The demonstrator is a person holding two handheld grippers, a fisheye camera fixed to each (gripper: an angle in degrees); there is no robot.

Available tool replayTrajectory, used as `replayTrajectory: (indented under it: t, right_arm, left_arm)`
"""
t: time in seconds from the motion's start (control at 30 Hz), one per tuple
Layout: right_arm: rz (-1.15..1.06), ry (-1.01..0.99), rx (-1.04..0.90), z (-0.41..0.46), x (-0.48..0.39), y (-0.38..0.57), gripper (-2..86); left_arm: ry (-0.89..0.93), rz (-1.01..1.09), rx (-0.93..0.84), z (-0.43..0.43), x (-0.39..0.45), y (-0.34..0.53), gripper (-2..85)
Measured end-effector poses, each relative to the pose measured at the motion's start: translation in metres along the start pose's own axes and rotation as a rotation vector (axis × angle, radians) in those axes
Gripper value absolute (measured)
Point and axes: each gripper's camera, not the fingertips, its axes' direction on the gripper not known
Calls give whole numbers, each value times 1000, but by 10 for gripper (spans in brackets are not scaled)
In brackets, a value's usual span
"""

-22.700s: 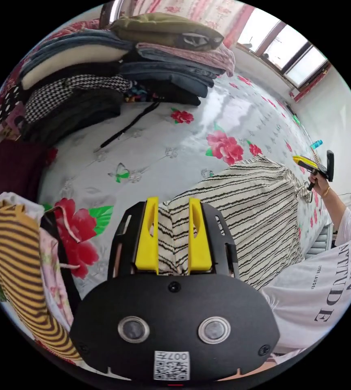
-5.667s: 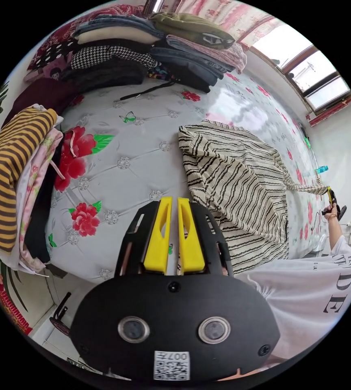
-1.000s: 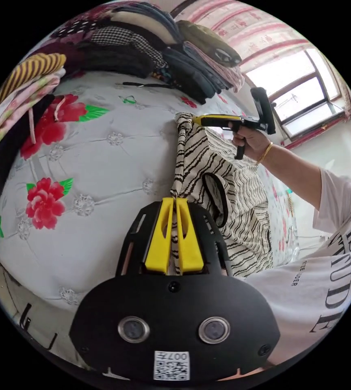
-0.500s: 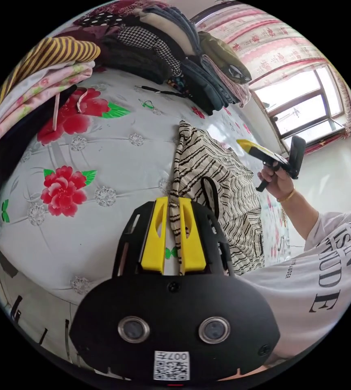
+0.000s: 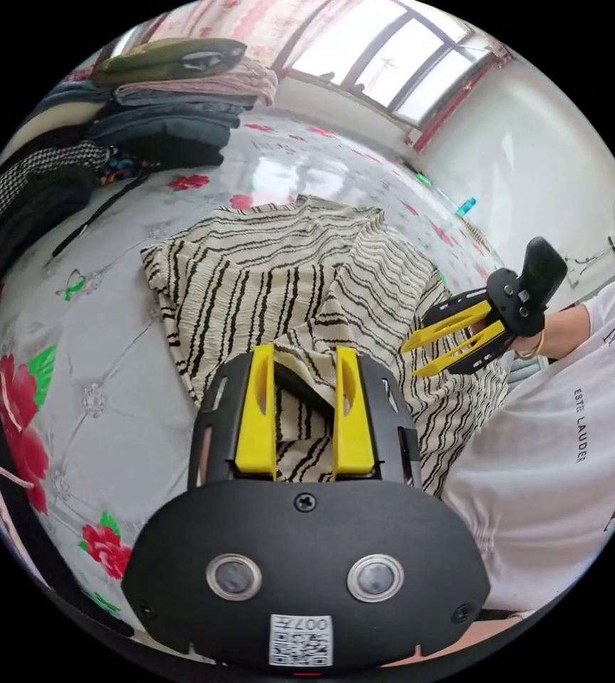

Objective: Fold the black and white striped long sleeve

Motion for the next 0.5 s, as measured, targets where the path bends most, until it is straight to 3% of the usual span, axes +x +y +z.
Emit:
replayTrajectory:
  t: [0.07,0.2,0.27,0.5]
  right_arm:
    - [40,-5,28,-11,3,3,62]
    - [101,29,87,-37,-1,22,77]
    - [98,65,88,-41,-9,31,84]
    - [-66,171,122,-37,-66,6,98]
  left_arm:
    - [-3,-1,-62,6,-2,-11,6]
    - [61,-110,43,-36,-2,-19,-7]
    - [147,-311,107,-63,-13,-16,-9]
    - [292,-597,256,-102,-21,-16,-10]
